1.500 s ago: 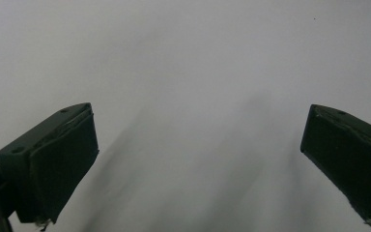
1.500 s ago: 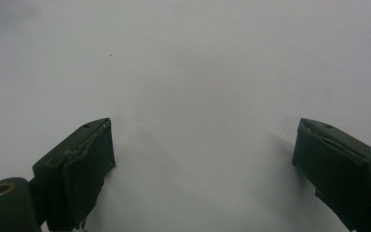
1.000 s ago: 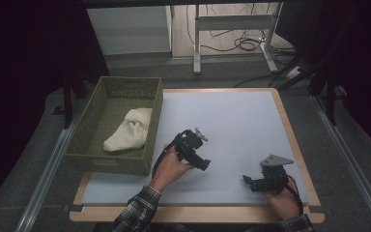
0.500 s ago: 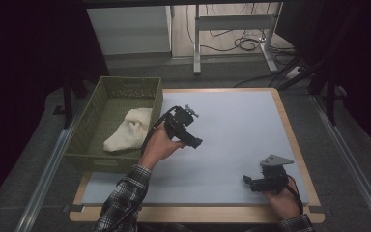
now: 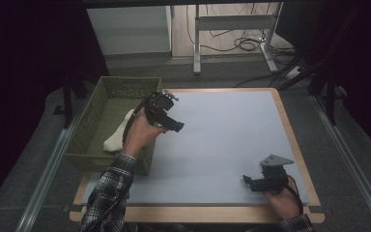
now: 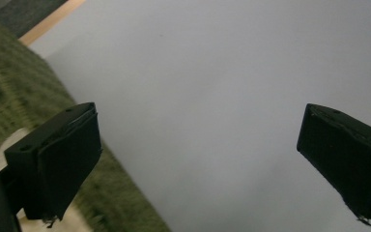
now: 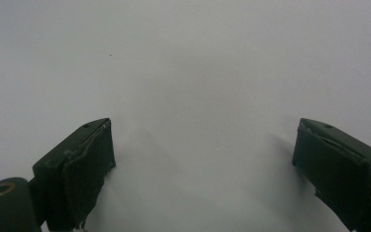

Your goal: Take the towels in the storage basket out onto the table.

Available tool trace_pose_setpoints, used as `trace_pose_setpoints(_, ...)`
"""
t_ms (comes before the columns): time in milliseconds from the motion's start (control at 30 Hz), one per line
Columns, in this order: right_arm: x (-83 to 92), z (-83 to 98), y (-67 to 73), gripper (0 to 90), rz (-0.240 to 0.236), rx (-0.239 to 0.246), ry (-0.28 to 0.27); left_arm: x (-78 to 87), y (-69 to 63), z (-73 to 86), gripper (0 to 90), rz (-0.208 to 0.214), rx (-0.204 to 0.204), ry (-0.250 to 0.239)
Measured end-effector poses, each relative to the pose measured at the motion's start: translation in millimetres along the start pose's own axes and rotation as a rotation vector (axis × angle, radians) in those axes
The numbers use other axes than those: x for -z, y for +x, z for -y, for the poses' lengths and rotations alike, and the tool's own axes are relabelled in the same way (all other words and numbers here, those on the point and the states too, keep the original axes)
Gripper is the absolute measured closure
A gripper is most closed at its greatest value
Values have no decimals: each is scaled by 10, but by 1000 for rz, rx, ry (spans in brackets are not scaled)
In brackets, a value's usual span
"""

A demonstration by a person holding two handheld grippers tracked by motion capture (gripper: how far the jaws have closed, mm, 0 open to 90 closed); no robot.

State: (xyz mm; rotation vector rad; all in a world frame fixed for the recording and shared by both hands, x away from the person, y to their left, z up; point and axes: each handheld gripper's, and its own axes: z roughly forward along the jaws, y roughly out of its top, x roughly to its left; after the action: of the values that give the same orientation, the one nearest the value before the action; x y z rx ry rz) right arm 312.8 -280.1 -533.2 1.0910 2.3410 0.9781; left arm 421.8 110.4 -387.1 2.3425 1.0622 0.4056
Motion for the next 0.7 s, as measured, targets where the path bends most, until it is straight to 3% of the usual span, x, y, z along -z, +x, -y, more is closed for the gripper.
trace_pose_setpoints(233,0,0,0,77,0,0,0,161,380,121,24,-47,71,-8)
trace_pose_setpoints(333,0,0,0,77,0,0,0,204,459,160,23,-62,87,-10)
trace_pose_setpoints(433,0,0,0,77,0,0,0,281,628,260,23,-113,104,-7)
trace_pose_setpoints(567,0,0,0,77,0,0,0,312,786,393,23,-142,140,-10)
trace_pose_setpoints(667,0,0,-1,77,0,0,0,304,851,463,22,-162,137,-7)
trace_pose_setpoints(700,0,0,-1,77,0,0,0,263,924,557,21,-169,147,6)
